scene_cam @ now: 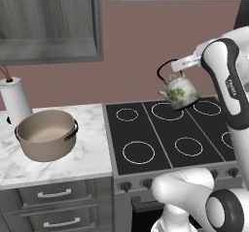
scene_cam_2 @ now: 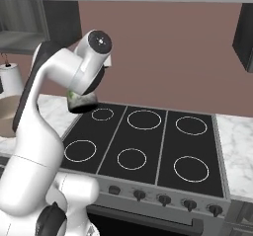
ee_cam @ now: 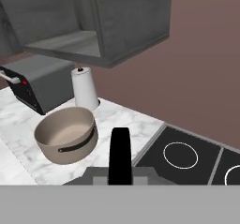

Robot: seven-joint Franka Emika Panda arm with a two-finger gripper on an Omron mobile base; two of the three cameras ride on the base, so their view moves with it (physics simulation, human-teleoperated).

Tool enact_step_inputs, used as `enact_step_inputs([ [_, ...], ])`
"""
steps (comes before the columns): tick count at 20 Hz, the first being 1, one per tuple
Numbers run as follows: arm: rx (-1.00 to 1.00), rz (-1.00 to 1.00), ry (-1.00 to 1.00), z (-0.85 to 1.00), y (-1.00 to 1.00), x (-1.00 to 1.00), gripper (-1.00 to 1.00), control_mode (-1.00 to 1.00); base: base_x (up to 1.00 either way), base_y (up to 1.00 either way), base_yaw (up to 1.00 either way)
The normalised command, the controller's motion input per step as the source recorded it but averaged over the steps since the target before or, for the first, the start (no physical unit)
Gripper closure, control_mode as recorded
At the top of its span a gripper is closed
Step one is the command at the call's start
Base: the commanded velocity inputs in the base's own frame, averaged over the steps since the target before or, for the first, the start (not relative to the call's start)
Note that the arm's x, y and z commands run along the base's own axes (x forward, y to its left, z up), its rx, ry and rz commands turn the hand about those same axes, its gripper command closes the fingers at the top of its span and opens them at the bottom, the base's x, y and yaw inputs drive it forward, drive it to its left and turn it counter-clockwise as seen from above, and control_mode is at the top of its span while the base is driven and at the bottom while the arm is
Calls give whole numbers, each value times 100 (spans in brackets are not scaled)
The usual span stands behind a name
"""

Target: Pick the kettle from the cabinet and place it on a stove burner. Then pick the pot from the counter and place it on another stove burner. Finally, turn both burners on.

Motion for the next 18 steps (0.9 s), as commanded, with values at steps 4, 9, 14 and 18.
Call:
enact_step_inputs([
  [4,0,0,0,-17,25,27,100,-100,0,0,0],
  [9,0,0,0,-17,22,26,100,-100,0,0,0],
  [14,0,0,-2,-14,14,20,100,-100,0,0,0],
  [18,0,0,-3,-11,6,16,100,-100,0,0,0],
])
